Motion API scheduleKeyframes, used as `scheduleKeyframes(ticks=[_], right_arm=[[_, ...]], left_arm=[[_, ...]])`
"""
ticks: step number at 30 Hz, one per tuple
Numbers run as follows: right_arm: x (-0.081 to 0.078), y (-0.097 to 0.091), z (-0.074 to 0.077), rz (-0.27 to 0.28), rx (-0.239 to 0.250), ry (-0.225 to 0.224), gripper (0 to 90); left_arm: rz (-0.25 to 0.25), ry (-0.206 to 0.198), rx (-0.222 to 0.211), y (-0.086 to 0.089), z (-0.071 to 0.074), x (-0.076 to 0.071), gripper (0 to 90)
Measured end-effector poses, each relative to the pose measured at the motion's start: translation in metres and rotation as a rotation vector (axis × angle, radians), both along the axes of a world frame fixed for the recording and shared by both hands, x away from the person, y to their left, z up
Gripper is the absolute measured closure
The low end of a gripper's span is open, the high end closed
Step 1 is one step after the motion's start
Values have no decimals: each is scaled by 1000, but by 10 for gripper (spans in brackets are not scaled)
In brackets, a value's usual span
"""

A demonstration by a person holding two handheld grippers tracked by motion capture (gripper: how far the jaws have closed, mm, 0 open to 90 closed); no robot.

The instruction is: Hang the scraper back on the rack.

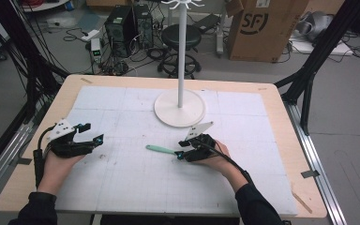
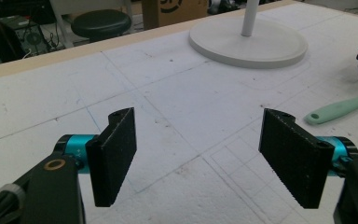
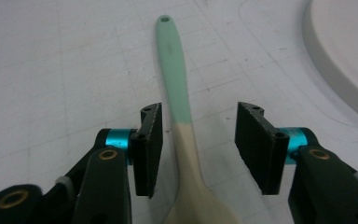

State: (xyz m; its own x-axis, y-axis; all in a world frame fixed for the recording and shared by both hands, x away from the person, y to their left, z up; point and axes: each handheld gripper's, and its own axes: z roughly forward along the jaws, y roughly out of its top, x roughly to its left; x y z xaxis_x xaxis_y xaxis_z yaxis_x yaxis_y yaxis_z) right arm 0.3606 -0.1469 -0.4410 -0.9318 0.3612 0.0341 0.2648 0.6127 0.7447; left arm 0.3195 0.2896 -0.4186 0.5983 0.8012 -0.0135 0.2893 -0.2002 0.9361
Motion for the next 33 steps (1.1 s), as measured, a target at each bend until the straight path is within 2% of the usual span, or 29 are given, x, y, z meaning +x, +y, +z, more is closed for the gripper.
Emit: scheduleKeyframes(ticks=[3,8,9,13,17,23,26,29,33], right_arm=[[-1,2,-3,16,-30,-11,598],[-2,3,-3,19,-35,-12,680],[-3,4,-3,26,-38,-19,722],[-3,3,-3,26,-37,-5,762],[-1,1,-5,13,-14,16,797],[-1,1,-5,0,-8,23,809],[0,0,-5,-24,18,56,812],[0,0,-4,-42,30,49,812],[-1,-2,6,-57,65,31,813]], left_arm=[[-3,1,3,0,0,0,282],[-5,5,3,0,0,0,283],[-8,7,11,0,-1,0,283],[-9,7,16,-1,-1,0,283],[-11,8,15,-1,-1,0,283],[-15,8,23,-2,-1,0,284],[-15,8,23,-3,-1,0,284],[-16,10,25,-2,-2,1,284],[-18,10,21,-2,-2,1,283]])
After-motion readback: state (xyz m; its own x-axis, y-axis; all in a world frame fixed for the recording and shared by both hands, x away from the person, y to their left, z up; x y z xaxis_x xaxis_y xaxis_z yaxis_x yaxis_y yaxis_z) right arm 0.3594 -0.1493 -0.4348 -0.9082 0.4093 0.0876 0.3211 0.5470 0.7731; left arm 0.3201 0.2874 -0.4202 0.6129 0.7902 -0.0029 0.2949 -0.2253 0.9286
